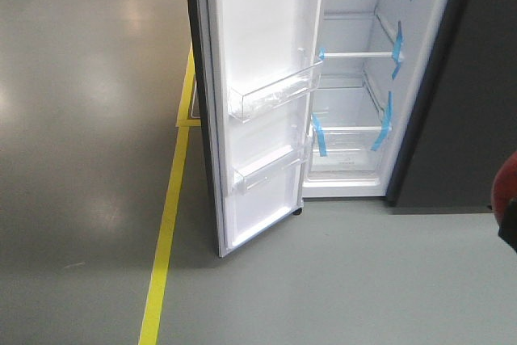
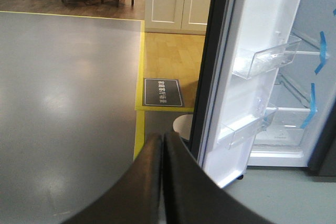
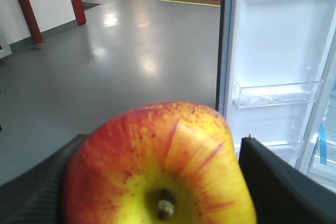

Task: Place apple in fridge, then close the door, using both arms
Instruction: 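Drive up to the refrigerator door shelves, apple held in right gripper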

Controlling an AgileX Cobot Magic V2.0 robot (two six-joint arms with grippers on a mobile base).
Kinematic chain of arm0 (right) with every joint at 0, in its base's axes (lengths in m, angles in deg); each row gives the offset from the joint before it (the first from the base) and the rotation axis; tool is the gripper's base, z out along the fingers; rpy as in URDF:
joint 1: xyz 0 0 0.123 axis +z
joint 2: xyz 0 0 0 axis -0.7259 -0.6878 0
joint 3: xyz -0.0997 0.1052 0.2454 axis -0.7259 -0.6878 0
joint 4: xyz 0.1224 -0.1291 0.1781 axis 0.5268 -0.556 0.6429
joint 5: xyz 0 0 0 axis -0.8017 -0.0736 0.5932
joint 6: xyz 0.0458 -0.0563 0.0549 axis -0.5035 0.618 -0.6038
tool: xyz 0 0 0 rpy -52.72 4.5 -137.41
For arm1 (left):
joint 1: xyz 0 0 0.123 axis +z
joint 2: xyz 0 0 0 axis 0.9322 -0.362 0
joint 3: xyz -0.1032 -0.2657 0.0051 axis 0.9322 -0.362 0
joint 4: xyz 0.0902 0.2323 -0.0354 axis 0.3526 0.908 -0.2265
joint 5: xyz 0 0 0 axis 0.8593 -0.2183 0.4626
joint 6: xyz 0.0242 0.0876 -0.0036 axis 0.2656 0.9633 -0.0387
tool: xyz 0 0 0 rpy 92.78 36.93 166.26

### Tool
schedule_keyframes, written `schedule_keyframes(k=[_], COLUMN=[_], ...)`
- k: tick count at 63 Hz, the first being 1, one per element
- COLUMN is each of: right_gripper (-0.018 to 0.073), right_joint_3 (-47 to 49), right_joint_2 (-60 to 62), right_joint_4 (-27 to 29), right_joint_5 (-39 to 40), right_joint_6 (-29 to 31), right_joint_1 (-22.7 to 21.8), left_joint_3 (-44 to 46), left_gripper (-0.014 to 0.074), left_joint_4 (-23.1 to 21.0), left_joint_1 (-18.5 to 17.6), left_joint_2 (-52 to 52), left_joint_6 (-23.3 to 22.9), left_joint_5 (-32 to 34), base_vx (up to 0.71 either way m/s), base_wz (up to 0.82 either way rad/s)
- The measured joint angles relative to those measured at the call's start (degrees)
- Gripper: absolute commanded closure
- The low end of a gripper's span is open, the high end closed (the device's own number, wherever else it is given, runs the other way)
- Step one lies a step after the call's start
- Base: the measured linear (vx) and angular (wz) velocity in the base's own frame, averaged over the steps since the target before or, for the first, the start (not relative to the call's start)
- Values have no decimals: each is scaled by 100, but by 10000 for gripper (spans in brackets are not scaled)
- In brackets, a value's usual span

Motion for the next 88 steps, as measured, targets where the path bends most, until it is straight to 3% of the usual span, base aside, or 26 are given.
schedule_keyframes(k=[88], right_gripper=[563], right_joint_3=[0], right_joint_2=[0], right_joint_4=[0], right_joint_5=[-2], right_joint_6=[0], right_joint_1=[0], left_joint_3=[0], left_gripper=[603], left_joint_4=[0], left_joint_1=[0], left_joint_2=[0], left_joint_6=[0], left_joint_5=[0], base_vx=[17], base_wz=[0])
